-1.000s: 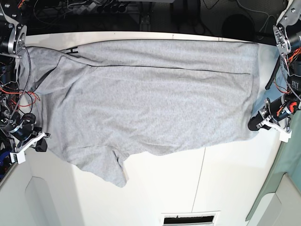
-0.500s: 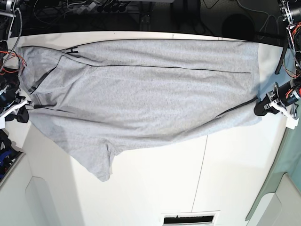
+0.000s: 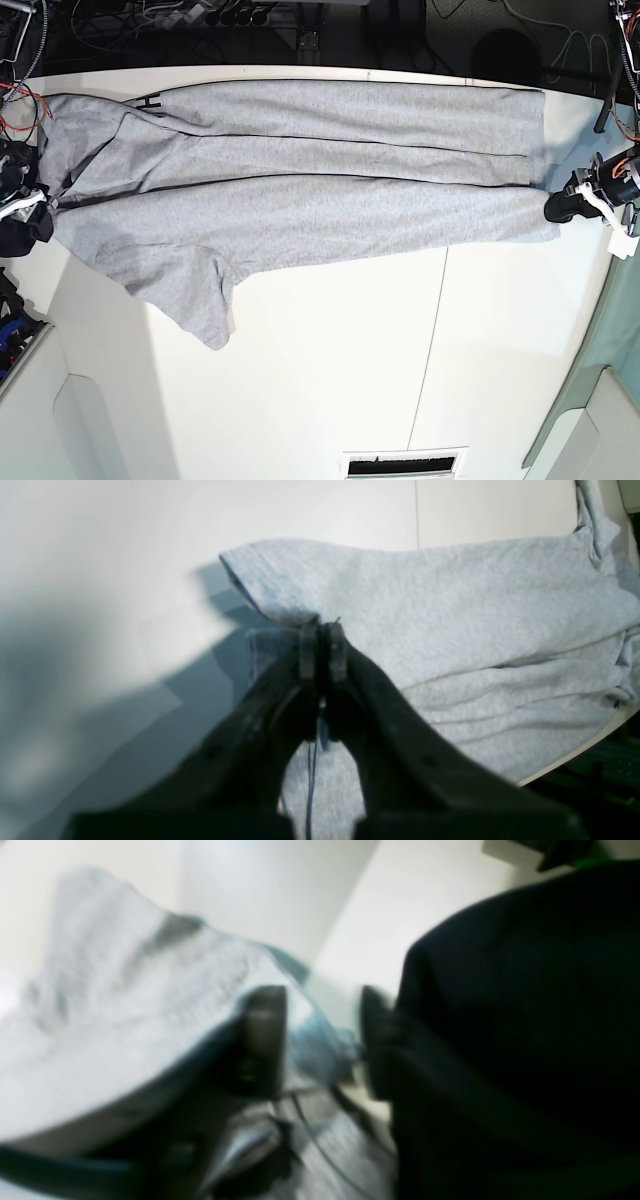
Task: Layout the t-shirt on the table in an organized manner, then fold the t-shirt properly
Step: 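Fold the sleeve side over with both grippers into a long strip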
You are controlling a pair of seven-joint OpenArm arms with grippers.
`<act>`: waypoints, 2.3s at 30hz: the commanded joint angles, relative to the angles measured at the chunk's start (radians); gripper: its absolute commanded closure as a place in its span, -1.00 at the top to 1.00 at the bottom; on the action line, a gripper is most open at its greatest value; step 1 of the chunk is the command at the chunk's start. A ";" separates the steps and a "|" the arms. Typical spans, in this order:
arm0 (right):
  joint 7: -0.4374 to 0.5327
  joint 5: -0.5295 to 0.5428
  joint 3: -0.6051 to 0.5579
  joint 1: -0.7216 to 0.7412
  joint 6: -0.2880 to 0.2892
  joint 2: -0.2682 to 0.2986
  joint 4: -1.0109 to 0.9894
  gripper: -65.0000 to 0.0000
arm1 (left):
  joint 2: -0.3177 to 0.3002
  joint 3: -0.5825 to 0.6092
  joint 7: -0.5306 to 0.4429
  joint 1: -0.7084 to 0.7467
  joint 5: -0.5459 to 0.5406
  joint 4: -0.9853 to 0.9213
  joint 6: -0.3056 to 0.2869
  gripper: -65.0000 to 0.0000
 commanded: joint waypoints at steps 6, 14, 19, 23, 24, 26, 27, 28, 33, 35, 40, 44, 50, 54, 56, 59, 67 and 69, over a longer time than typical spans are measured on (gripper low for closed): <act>0.104 0.041 0.008 0.128 -0.029 0.012 0.018 0.11 | -0.021 -0.006 0.005 -0.003 0.006 0.016 -0.012 -1.00; 0.111 -0.132 -0.125 0.318 -0.140 -0.082 -0.080 0.11 | -0.021 -0.006 0.005 0.011 0.011 0.016 -0.012 -1.00; 0.280 -0.248 -0.323 0.418 -0.155 -0.133 -0.357 0.11 | -0.021 -0.006 0.005 0.011 0.012 0.016 -0.012 -1.00; 0.351 -0.308 -0.419 0.450 -0.162 -0.176 -0.513 0.11 | -0.021 -0.006 0.005 0.011 0.004 0.016 -0.012 -1.00; 0.358 -0.324 -0.423 0.444 -0.175 -0.183 -0.520 0.11 | -0.021 -0.006 0.005 0.011 0.004 0.016 -0.012 -1.00; 0.360 -0.335 -0.422 0.438 -0.181 -0.192 -0.521 0.04 | -0.021 -0.006 0.004 0.011 0.004 0.016 -0.012 -1.00; 0.360 -0.340 -0.422 0.436 -0.178 -0.194 -0.520 -0.10 | -0.021 -0.006 0.002 0.011 0.002 0.016 -0.012 -1.00; 0.360 -0.346 -0.422 0.436 -0.161 -0.193 -0.520 -0.28 | -0.021 -0.006 0.002 0.011 0.000 0.016 -0.012 -1.00; 0.359 -0.368 -0.421 0.436 -0.064 -0.196 -0.484 -1.00 | -0.021 -0.006 0.001 0.011 -0.002 0.016 -0.012 -1.00; 0.357 -0.367 -0.417 0.435 -0.027 -0.196 -0.451 -1.00 | -0.022 -0.006 0.003 0.011 -0.027 0.016 -0.012 -1.00; 0.280 -0.359 -0.344 0.373 -0.005 -0.190 -0.266 -1.00 | -0.050 -0.006 0.055 0.011 -0.059 0.048 -0.012 -1.00; 0.163 -0.228 -0.262 0.233 -0.003 -0.161 -0.027 -1.00 | -0.083 -0.006 0.095 0.012 -0.063 0.091 -0.012 -1.00; 0.117 -0.122 -0.150 -0.045 -0.003 -0.115 0.344 -1.00 | -0.116 -0.006 0.140 0.019 -0.123 0.106 -0.012 -1.00; 0.085 -0.085 -0.076 -0.207 -0.003 -0.104 0.541 -1.00 | -0.138 -0.006 0.178 0.064 -0.193 0.121 -0.012 -1.00; 0.084 -0.085 -0.043 -0.272 -0.003 -0.104 0.613 -1.00 | -0.145 -0.006 0.185 0.096 -0.211 0.146 -0.012 -1.00; 0.081 -0.069 -0.011 -0.360 -0.003 -0.105 0.677 -1.00 | -0.152 -0.006 0.193 0.151 -0.212 0.203 -0.012 -1.00; 0.073 -0.061 -0.010 -0.490 -0.004 -0.117 0.676 -1.00 | -0.151 -0.007 0.192 0.246 -0.212 0.251 -0.012 -1.00; 0.069 -0.060 -0.010 -0.498 -0.005 -0.116 0.656 -1.00 | -0.151 -0.007 0.192 0.256 -0.208 0.251 -0.012 -0.89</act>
